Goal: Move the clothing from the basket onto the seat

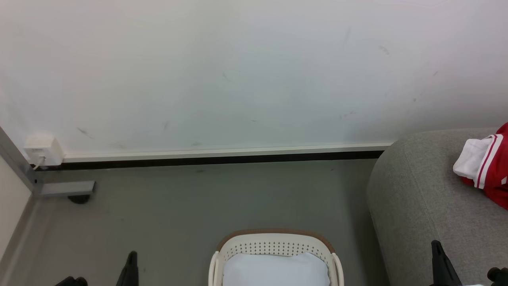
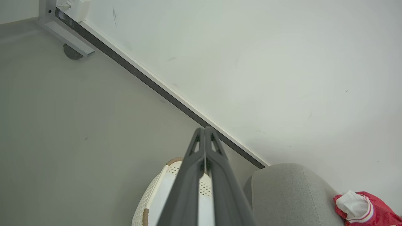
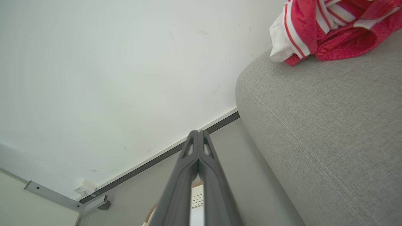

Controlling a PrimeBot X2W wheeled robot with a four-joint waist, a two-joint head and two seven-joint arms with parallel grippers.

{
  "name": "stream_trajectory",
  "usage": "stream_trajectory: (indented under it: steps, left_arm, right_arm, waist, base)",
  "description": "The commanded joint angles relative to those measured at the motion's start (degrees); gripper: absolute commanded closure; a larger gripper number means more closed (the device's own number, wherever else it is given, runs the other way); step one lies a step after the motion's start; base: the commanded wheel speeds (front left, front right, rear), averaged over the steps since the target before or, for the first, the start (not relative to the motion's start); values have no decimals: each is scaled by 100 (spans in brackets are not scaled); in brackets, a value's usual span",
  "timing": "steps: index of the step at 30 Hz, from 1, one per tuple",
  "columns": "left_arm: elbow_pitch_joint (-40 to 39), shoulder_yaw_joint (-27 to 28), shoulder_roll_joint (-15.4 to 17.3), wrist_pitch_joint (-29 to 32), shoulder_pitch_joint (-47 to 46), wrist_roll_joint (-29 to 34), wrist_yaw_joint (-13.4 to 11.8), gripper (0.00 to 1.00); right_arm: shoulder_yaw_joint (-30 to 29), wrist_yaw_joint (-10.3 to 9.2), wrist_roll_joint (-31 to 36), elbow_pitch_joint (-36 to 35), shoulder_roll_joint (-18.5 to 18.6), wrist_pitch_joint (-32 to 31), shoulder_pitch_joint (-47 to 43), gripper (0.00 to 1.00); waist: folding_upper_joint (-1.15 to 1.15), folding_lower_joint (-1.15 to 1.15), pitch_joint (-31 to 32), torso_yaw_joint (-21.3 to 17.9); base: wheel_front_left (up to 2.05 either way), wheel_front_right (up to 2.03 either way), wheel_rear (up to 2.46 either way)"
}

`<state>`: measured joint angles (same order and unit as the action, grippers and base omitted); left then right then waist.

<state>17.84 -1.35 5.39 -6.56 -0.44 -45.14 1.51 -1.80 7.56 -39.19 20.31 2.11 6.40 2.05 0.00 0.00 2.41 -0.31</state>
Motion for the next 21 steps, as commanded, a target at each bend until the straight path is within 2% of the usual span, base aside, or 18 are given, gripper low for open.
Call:
stream_trajectory:
  steps: [1,21]
  left_arm:
    - [-94,61,4,51,-169,-243,45,100]
    - [-176,285,-71,428,-319,-1583,215,100]
  right_arm:
    - [-33,-4,-232,-109,54,-54,145,100]
    - [-171,-6,-1748,-263,70,-430,252,100]
  waist:
    - [0,0,-4,1]
    - [0,0,-57,7]
  base:
    - [0,0,0]
    - [0,0,0]
